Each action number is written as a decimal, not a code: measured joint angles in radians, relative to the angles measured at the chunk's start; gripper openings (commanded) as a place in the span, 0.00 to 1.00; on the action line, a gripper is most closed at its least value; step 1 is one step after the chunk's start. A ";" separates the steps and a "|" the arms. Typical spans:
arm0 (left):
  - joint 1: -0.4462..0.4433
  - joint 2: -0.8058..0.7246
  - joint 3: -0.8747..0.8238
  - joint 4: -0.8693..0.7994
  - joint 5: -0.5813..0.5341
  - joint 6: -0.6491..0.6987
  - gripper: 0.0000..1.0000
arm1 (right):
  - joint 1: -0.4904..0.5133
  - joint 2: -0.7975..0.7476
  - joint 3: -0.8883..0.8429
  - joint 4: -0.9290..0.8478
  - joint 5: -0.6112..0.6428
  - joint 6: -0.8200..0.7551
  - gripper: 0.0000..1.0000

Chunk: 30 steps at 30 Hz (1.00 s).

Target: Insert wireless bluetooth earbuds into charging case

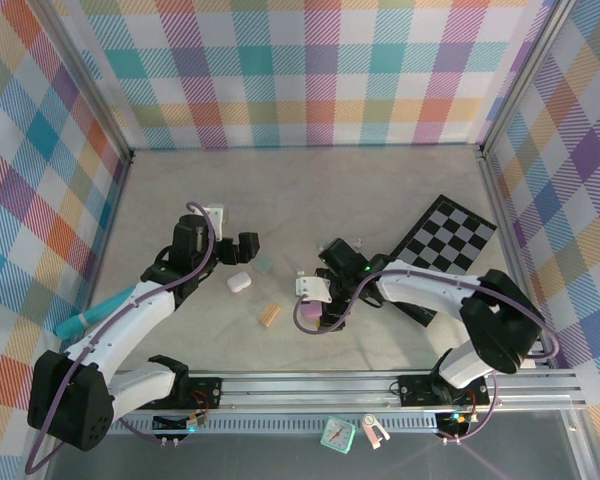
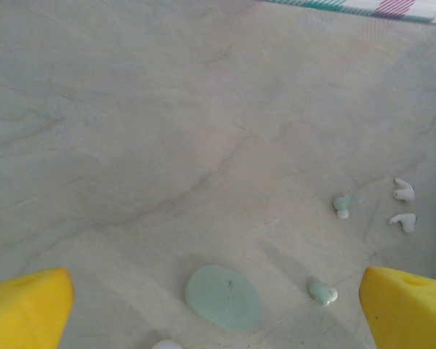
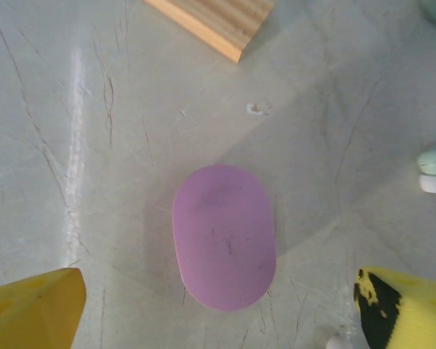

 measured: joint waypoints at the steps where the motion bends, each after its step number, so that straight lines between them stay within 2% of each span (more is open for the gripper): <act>1: 0.000 -0.003 0.000 -0.006 0.000 0.000 1.00 | 0.002 0.013 0.002 0.001 0.004 -0.005 0.85; 2: 0.000 -0.007 0.000 -0.010 0.002 0.000 1.00 | 0.004 0.028 0.002 0.003 0.007 -0.009 0.80; 8: 0.000 -0.015 0.000 -0.013 0.003 0.000 1.00 | 0.006 0.089 0.013 0.029 0.019 -0.032 0.68; 13: 0.000 -0.016 0.000 -0.013 0.003 0.001 1.00 | 0.006 0.121 0.017 0.044 0.019 -0.040 0.53; 21: 0.000 -0.016 0.000 -0.013 0.003 0.002 1.00 | 0.006 0.128 0.035 0.040 0.019 -0.042 0.45; 23: 0.000 -0.016 0.000 -0.013 0.003 0.004 1.00 | 0.006 0.128 0.040 0.038 0.018 -0.041 0.39; 30: 0.000 -0.016 0.000 -0.016 0.008 0.005 1.00 | 0.006 0.128 0.043 0.020 0.023 -0.041 0.38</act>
